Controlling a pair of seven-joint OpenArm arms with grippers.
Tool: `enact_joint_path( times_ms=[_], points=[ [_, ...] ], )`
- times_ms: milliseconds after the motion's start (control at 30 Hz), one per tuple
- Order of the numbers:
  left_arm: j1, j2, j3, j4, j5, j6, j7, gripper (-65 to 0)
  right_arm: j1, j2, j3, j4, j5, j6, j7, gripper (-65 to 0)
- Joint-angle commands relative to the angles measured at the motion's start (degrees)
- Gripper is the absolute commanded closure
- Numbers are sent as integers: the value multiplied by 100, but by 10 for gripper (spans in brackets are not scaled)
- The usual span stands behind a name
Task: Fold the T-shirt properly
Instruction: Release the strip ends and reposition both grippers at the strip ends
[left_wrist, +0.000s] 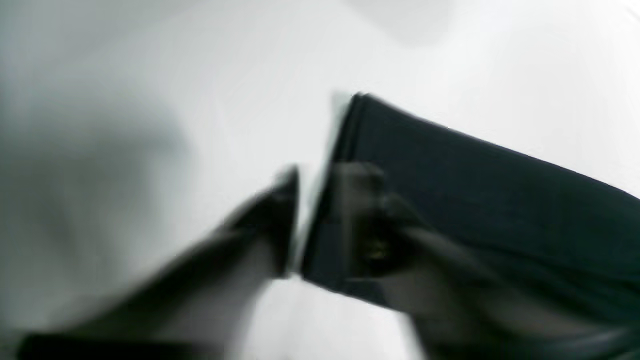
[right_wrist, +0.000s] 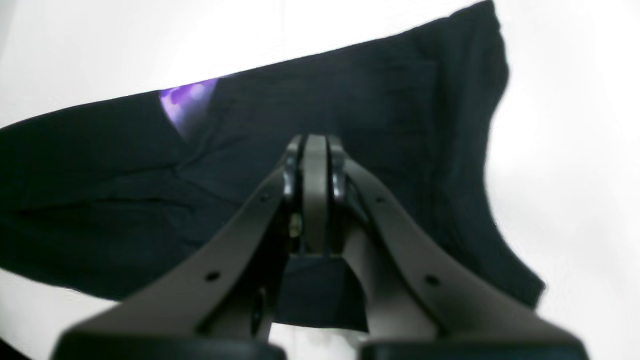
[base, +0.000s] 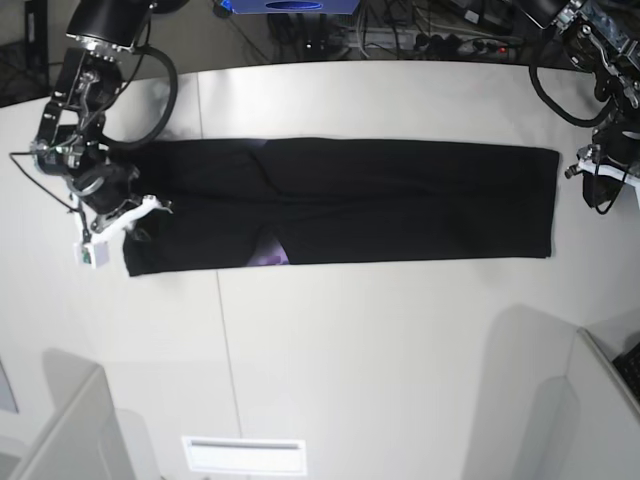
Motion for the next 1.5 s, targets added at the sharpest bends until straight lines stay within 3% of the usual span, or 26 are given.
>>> enact_joint_path(
  times_ms=[0,100,133,167,233,367,567,700,1233,1367,1467],
  points=[
    [4,-98,-45,86,-119,-29,-137,-326,26,43,10,95,76,35,107,0],
    [31,-124,-45,-72,-119,-29,-145,-583,-35,34,10,131,76,35,107,0],
    [22,-195,-28,-213,-119,-29,-145,-642,-53,34,10,131,76,35,107,0],
    [-4,-265,7,-398,-119,-29,-145,-650,-62,34,10,131,76,35,107,0],
    [-128,-370,16,-995,-119,-29,-154,-650,-79,25,10,131,76,35,107,0],
    [-409,-564,43,-1875,-119,-38,-242,-587,-176,25,10,139,76,35,107,0],
    [-347,-836,1027,-2472,-119,-38,-1060,-576,-246,25,10,139,76,35,107,0],
    [-409,-898,1221,-2947,-145,-38,-1148,-569,-264,25,10,139,76,35,107,0],
    [-549,-863,1247,-3061,-119,-38,-1130,-568,-334,25,10,148,76,35,107,0],
    [-541,-889,1563,-3061,-119,-38,-1130,-568,-343,25,10,148,76,35,107,0],
    [-532,-863,1607,-3070,-119,-38,-1139,-512,-343,25,10,148,76,35,107,0]
  ],
)
